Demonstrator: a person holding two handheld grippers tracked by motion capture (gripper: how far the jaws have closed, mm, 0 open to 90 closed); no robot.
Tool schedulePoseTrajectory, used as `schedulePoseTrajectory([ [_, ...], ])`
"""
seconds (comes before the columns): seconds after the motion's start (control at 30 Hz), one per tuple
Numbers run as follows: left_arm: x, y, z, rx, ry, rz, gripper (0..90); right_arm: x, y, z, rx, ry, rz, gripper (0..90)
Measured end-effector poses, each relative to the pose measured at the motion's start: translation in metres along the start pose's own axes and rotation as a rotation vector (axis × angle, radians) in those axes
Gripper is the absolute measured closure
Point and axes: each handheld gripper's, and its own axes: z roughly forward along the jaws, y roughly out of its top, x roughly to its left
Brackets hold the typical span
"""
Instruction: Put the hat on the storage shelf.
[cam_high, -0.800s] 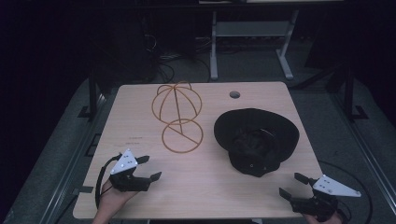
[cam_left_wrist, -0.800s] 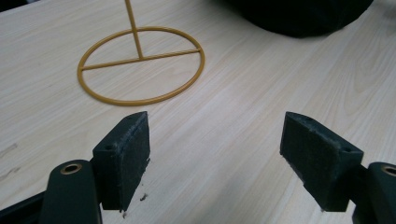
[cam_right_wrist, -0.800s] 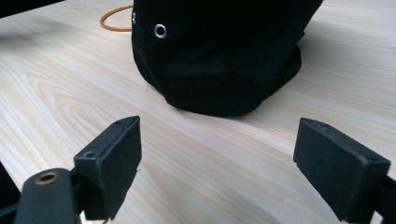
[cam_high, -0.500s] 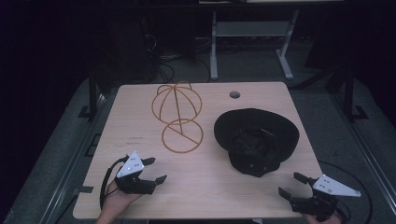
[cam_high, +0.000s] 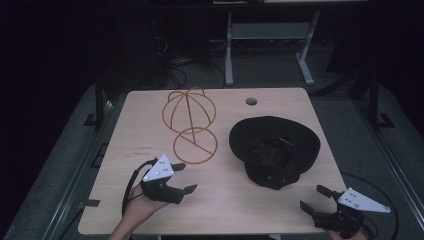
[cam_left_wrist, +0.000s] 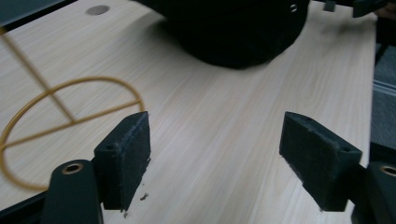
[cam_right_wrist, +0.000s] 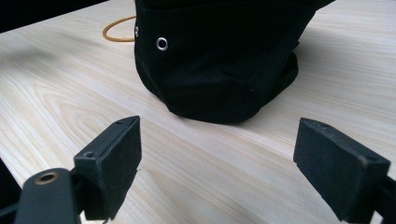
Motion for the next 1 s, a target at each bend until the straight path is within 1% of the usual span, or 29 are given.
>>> schedulePoseTrajectory([
  [0.03,-0.001,0.004,0.003,0.006,-0.012,0.012,26.2,0.000,0.000,0.000,0.000,0.000,0.002,14.7],
  [0.1,-0.002,0.006,0.005,0.012,-0.015,0.017,26.3,-0.001,0.000,0.001,0.004,0.003,0.002,14.7],
  [0.13,-0.003,0.012,0.010,0.022,-0.026,0.029,26.4,-0.001,-0.001,0.001,0.012,0.005,0.007,14.7],
  [0.17,-0.003,0.014,0.011,0.023,-0.027,0.035,26.3,-0.001,-0.001,0.001,0.012,0.005,0.002,14.7],
  [0.27,-0.003,0.022,0.016,0.020,-0.038,0.038,26.3,-0.001,0.000,0.000,0.001,0.003,0.001,14.7],
  [0.4,-0.004,0.033,0.022,0.032,-0.055,0.056,25.7,-0.001,-0.001,0.001,0.010,0.008,0.005,14.7],
  [0.57,-0.007,0.048,0.029,0.038,-0.063,0.075,23.9,0.000,0.001,0.001,0.006,0.009,-0.004,14.7],
  [0.63,-0.007,0.050,0.030,0.043,-0.062,0.081,22.7,0.000,0.001,0.001,0.007,0.011,-0.003,14.7],
  [0.67,-0.009,0.057,0.034,0.049,-0.064,0.099,22.6,-0.001,0.000,0.001,0.014,0.013,-0.003,14.7],
  [0.83,-0.014,0.072,0.047,0.056,-0.081,0.116,21.5,-0.001,0.000,0.000,0.005,0.020,-0.002,14.7],
  [0.93,-0.019,0.081,0.056,0.066,-0.090,0.137,21.5,0.000,-0.001,0.002,0.016,0.027,0.005,14.7],
  [1.0,-0.023,0.088,0.062,0.074,-0.090,0.160,21.5,0.000,-0.001,0.002,0.018,0.030,-0.001,14.7],
])
